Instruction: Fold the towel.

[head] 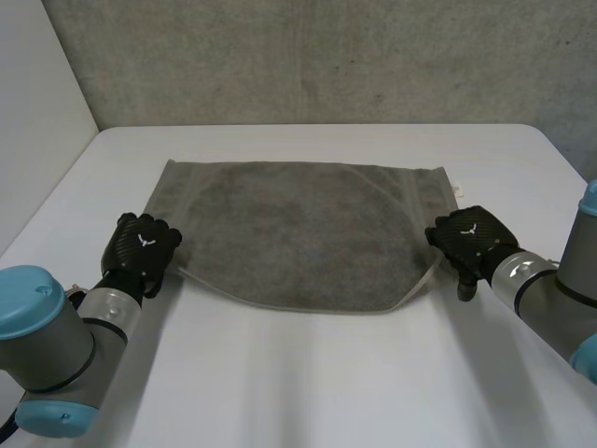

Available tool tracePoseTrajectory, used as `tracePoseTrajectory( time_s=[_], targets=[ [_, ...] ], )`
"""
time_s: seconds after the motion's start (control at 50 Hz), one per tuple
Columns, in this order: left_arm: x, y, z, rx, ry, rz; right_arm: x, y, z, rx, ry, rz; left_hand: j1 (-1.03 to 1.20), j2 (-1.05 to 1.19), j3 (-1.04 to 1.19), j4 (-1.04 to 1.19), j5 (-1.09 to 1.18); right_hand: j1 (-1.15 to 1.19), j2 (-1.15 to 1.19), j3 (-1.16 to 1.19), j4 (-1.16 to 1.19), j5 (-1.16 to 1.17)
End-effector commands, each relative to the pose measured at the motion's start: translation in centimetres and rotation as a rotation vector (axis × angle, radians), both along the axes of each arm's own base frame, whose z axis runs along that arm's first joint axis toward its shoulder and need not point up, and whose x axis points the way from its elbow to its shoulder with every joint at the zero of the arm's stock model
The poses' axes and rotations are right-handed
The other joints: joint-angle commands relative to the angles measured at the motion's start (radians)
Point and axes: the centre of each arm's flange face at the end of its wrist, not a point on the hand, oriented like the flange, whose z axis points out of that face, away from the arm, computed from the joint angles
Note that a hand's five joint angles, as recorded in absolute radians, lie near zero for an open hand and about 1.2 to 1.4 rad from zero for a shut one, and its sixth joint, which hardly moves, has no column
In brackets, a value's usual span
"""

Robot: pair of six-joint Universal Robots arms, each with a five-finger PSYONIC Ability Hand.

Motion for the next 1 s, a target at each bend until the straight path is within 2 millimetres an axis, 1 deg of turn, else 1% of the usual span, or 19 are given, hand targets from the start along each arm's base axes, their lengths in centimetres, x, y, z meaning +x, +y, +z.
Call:
tracePoseTrajectory(
  time_s=[0.02, 0.32, 0.38, 0.42, 0.48, 0.5, 0.52, 0.54, 0.64, 0.68, 0.82, 0.84, 0.86, 0.88, 0.9, 0.92, 0.94, 0.96, 1.0],
  targets=[
    [0.0, 0.1, 0.0, 0.001, 0.0, 0.0, -0.3, -0.3, 0.1, -0.009, -0.004, -0.01, -0.054, -0.116, -0.149, -0.124, -0.293, -0.027, -0.025, -0.026, -0.018, 0.014],
    [0.0, 0.0, 0.1, -0.002, 0.001, 0.001, 0.3, -0.9, -0.5, -0.088, -0.018, 0.034, -0.054, -0.116, -0.149, -0.124, -0.293, 0.032, 0.034, 0.033, 0.041, 0.073],
    [0.1, -0.1, 0.1, -0.004, 0.001, 0.003, 0.5, -1.0, -1.7, -0.058, -0.013, 0.04, -0.054, -0.116, -0.149, -0.124, -0.293, 0.044, 0.046, 0.045, 0.053, 0.084],
    [0.3, -0.2, 0.1, -0.002, 0.001, 0.009, 0.4, -1.1, -2.8, -0.032, -0.006, 0.039, -0.054, -0.116, -0.149, -0.124, -0.293, 0.19, 0.192, 0.191, 0.199, 0.23],
    [0.4, -0.3, 0.1, -0.002, 0.001, 0.014, 0.4, -1.2, -2.9, -0.032, -0.002, 0.037, -0.054, -0.116, -0.149, -0.124, -0.293, 0.273, 0.275, 0.274, 0.282, 0.313],
    [0.4, -0.3, 0.1, -0.002, 0.001, 0.014, 0.3, -1.4, -2.8, -0.033, 0.0, 0.035, -0.054, -0.116, -0.149, -0.124, -0.293, 0.578, 0.58, 0.579, 0.587, 0.619],
    [0.4, -0.4, 0.1, -0.004, 0.001, 0.015, 0.3, -1.4, -2.8, -0.033, 0.0, 0.035, -0.054, -0.116, -0.149, -0.124, -0.293, 0.581, 0.583, 0.582, 0.59, 0.622],
    [0.4, -0.4, 0.1, -0.004, 0.001, 0.015, 0.2, -1.4, -2.7, -0.038, 0.003, 0.032, -0.054, -0.116, -0.149, -0.124, -0.293, 0.971, 0.973, 0.971, 0.979, 1.011],
    [0.8, -1.0, 0.0, -0.008, 0.0, 0.03, -0.1, -1.4, -2.1, -0.044, 0.007, 0.013, -0.054, -0.116, -0.149, -0.124, -0.293, 0.979, 0.981, 0.98, 0.988, 1.02],
    [0.9, -1.2, -0.2, -0.008, 0.0, 0.036, -0.2, -1.1, -1.1, -0.058, 0.003, 0.007, -0.054, -0.116, -0.149, -0.124, -0.293, 0.979, 0.981, 0.98, 0.988, 1.02],
    [1.2, -2.1, -1.8, 0.012, -0.028, 0.052, -0.5, -1.2, -0.1, -0.076, -0.004, -0.004, -0.054, -0.116, -0.149, -0.124, -0.293, 0.979, 0.981, 0.98, 0.988, 1.02],
    [1.2, -2.2, -2.0, 0.012, -0.038, 0.053, -0.6, -1.2, -0.1, -0.076, -0.004, -0.005, -0.141, -0.203, -0.236, -0.211, -0.38, 0.979, 0.981, 0.98, 0.988, 1.02],
    [1.3, -2.4, -2.0, 0.01, -0.044, 0.055, -0.5, -1.2, -0.2, -0.075, -0.003, -0.003, -0.33, -0.393, -0.426, -0.401, -0.57, 0.979, 0.981, 0.98, 0.988, 1.02],
    [1.3, -2.4, -2.0, 0.01, -0.044, 0.055, -0.5, -1.2, -0.2, -0.075, -0.003, -0.003, -0.332, -0.395, -0.428, -0.403, -0.572, 0.979, 0.981, 0.98, 0.988, 1.02],
    [1.3, -2.4, -2.1, 0.011, -0.049, 0.056, -0.5, -1.2, -0.3, -0.071, 0.0, -0.004, -0.536, -0.598, -0.631, -0.606, -0.775, 0.979, 0.981, 0.98, 0.988, 1.02],
    [1.3, -2.4, -2.1, 0.011, -0.049, 0.056, -0.5, -1.1, -0.4, -0.07, 0.001, -0.004, -0.538, -0.6, -0.633, -0.608, -0.777, 0.979, 0.981, 0.98, 0.988, 1.02],
    [1.4, -2.4, -2.1, 0.013, -0.054, 0.057, -0.5, -1.1, -0.4, -0.07, 0.001, -0.004, -0.677, -0.74, -0.773, -0.748, -0.917, 0.979, 0.981, 0.98, 0.988, 1.02],
    [1.5, -2.5, -2.2, 0.013, -0.058, 0.061, -0.5, -1.1, -0.4, -0.07, 0.001, -0.004, -0.719, -0.782, -0.815, -0.79, -0.959, 0.979, 0.981, 0.98, 0.988, 1.02],
    [1.5, -2.5, -2.1, 0.013, -0.063, 0.06, -0.5, -1.2, -0.4, -0.07, 0.001, -0.004, -0.705, -0.768, -0.801, -0.776, -0.945, 0.979, 0.981, 0.98, 0.988, 1.02]
  ],
)
